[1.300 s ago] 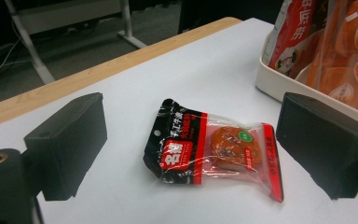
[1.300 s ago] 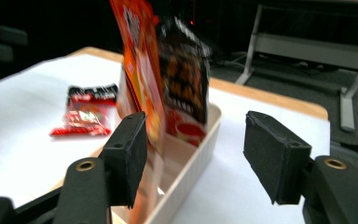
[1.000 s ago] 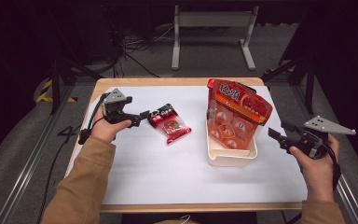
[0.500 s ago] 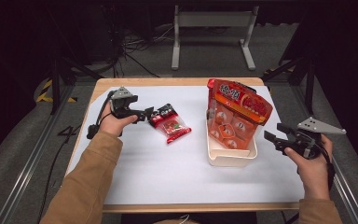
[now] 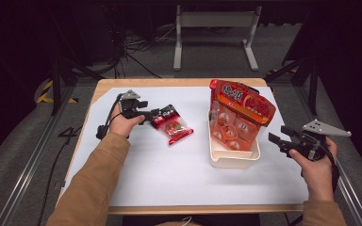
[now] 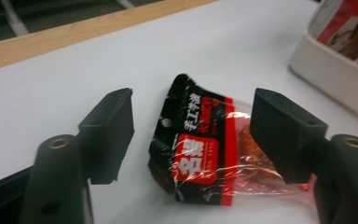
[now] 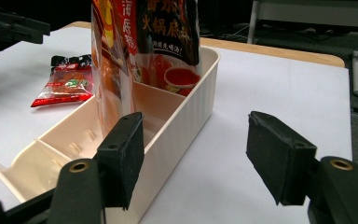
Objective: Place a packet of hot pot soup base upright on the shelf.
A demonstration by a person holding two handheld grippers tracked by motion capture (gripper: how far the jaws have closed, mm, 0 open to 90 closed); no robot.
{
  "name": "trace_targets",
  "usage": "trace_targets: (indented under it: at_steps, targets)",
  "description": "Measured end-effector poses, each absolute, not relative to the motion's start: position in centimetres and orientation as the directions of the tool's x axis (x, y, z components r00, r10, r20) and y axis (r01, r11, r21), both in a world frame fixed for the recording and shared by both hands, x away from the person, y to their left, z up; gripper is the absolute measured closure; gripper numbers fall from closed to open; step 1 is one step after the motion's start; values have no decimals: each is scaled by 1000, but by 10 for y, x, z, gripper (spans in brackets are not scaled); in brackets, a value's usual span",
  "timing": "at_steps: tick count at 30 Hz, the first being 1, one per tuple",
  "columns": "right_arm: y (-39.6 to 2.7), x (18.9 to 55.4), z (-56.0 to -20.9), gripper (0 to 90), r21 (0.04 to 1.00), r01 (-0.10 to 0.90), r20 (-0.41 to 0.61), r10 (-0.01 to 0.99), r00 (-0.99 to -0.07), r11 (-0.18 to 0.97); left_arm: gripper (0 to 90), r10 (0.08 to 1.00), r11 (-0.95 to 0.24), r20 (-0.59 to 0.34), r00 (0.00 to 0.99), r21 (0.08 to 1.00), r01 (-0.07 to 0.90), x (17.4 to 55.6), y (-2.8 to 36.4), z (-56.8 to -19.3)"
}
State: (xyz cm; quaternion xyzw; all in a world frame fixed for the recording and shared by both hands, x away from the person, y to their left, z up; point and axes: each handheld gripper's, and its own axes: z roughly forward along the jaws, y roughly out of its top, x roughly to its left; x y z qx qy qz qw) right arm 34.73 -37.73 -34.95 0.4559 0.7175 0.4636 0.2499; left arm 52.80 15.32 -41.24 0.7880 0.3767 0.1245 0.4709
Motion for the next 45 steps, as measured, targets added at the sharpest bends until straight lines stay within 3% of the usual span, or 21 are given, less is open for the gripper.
trace_targets:
  at_steps: [14, 26, 30, 35, 38, 45]
  targets:
    - [-380, 348, -352, 369, 889, 436, 83, 885, -458, 142, 372, 715, -282, -244, 655, 757, 590, 538, 151, -433]
    - [-382, 348, -355, 362, 889, 438, 92, 884, -459, 135, 368, 703, -311, -262, 661, 722, 617, 540, 148, -443]
    - [-382, 349, -356, 361, 887, 441, 93, 883, -460, 136, 406, 698, -303, -279, 660, 720, 625, 541, 147, -445]
    - [-381, 349, -357, 360, 887, 441, 96, 881, -463, 135, 504, 696, -321, -260, 669, 721, 614, 541, 146, -447]
    - [-381, 349, -357, 360, 887, 440, 95, 881, -464, 136, 647, 699, -333, -252, 669, 714, 616, 541, 147, -449]
    - [-381, 349, -357, 361, 888, 439, 95, 881, -464, 136, 846, 713, -367, -204, 671, 708, 604, 541, 147, -450]
